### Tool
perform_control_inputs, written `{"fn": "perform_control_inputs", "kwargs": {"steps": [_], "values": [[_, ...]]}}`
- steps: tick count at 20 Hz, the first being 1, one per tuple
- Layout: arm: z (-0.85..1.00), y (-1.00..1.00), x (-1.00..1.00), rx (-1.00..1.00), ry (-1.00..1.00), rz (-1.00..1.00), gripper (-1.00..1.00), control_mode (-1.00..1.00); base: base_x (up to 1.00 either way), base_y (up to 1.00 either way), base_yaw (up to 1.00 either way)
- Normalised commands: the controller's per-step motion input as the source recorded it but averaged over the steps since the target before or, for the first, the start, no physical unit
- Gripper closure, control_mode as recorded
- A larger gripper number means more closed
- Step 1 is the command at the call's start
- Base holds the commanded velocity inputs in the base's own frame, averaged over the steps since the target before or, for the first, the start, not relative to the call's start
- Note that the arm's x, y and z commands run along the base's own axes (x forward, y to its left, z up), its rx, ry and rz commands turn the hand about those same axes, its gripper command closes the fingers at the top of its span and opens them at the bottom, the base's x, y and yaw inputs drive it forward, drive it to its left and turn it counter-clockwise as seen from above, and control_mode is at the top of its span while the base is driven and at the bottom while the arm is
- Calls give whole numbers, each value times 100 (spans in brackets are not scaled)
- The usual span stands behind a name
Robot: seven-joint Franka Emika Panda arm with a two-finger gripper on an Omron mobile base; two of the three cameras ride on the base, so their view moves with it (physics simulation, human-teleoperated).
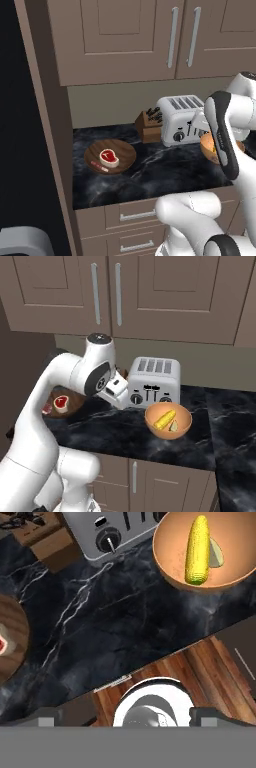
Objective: Place the bowl with the lemon wedge and corn on the second highest shelf of the fridge. Place the bowl with the steaks on the top shelf of the fridge.
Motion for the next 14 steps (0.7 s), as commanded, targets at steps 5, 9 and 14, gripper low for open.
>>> {"fn": "perform_control_inputs", "kwargs": {"steps": [5, 9, 14], "values": [[-23, -100, -7, 16, 11, -49, -100, -100, 0, 0, 0], [-7, -100, 0, 14, 6, -47, -100, -100, 0, 0, 0], [-27, -69, 5, 3, 12, -24, -100, -100, 0, 0, 0]]}}
